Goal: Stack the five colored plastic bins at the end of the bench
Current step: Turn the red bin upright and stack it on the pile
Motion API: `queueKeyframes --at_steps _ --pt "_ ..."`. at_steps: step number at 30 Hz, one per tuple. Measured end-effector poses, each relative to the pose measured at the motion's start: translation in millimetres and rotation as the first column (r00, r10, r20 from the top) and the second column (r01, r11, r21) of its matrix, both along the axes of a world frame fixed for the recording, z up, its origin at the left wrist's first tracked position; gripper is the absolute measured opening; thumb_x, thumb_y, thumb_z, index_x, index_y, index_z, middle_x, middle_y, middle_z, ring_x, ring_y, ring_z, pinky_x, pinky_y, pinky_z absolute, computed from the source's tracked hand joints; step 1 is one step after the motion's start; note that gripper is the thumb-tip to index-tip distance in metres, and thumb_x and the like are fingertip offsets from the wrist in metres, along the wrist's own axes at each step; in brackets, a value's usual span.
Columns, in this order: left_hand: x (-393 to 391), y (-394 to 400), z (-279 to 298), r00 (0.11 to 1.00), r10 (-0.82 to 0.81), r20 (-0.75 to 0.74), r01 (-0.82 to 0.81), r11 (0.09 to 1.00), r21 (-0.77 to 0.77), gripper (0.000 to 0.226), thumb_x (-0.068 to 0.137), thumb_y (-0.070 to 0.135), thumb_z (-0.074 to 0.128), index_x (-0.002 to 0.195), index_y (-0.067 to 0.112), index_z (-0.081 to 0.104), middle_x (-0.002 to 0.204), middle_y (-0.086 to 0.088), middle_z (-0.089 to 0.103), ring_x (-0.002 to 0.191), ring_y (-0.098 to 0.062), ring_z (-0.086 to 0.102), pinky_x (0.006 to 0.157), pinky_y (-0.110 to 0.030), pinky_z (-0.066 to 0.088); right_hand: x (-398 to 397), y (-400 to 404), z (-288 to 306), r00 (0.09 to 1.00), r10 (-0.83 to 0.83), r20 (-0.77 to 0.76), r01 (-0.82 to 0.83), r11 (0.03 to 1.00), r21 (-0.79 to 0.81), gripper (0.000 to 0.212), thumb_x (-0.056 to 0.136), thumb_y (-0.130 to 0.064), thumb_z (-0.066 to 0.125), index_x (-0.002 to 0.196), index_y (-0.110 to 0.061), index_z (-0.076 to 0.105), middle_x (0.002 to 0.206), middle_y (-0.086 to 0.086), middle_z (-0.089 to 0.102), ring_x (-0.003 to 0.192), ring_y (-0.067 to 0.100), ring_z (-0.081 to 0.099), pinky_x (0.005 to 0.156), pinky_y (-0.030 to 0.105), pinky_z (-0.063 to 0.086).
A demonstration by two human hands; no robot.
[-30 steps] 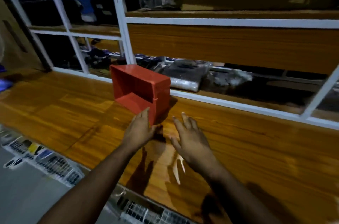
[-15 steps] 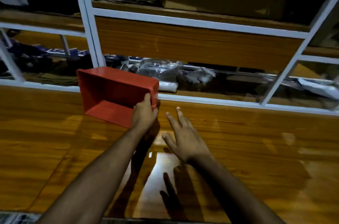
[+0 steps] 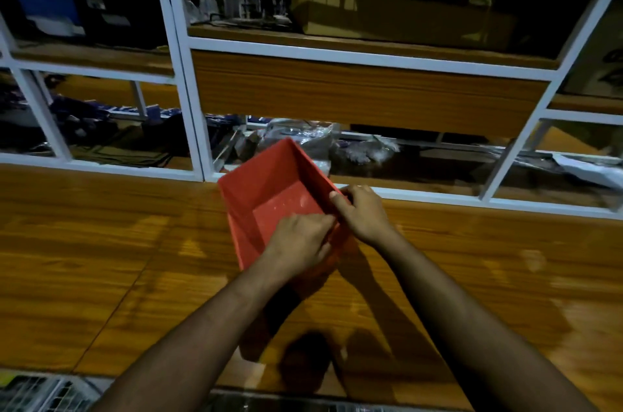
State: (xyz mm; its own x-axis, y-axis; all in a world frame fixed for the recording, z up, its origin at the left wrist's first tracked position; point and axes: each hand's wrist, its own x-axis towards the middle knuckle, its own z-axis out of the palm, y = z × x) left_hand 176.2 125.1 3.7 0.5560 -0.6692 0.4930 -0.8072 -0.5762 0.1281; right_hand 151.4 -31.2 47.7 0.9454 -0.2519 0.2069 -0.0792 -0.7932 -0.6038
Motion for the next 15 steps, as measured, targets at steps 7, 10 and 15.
queueKeyframes --at_steps 7,10,15 --pt "-18 -8 -14 0.975 -0.17 0.142 0.139 0.97 0.202 0.033 0.073 0.035 0.059 0.104 0.024 0.064 0.09 0.0 0.072 0.081 -0.023 0.069 0.057 -0.031 0.048 -34 -30 -35 0.984 -0.074 -0.165 0.1 0.982 0.16 0.022 0.094 -0.025 0.054 0.108 -0.013 0.067 0.085 0.005 0.067 0.069 0.019 0.058 0.066 0.038 0.052" --pt "-25 -5 -19 0.966 -0.234 0.112 0.206 0.954 0.218 0.031 0.081 0.042 0.064 0.108 0.027 0.065 0.097 0.002 0.072 0.09 -0.02 0.068 0.064 -0.028 0.047 -50 -34 -59 0.972 -0.116 -0.205 0.165 0.957 0.238 0.017 0.095 -0.021 0.056 0.108 -0.013 0.062 0.069 -0.002 0.062 0.049 0.013 0.058 0.043 0.025 0.045" --pt "-30 2 -14 0.973 -0.185 -0.138 0.208 0.962 0.178 0.043 0.089 0.058 0.052 0.122 0.031 0.063 0.111 0.007 0.069 0.106 -0.013 0.061 0.078 -0.026 0.043 -57 -36 -67 0.976 -0.071 -0.206 0.12 0.964 0.239 0.017 0.096 -0.023 0.056 0.11 -0.016 0.06 0.08 0.002 0.067 0.055 0.014 0.061 0.045 0.024 0.045"
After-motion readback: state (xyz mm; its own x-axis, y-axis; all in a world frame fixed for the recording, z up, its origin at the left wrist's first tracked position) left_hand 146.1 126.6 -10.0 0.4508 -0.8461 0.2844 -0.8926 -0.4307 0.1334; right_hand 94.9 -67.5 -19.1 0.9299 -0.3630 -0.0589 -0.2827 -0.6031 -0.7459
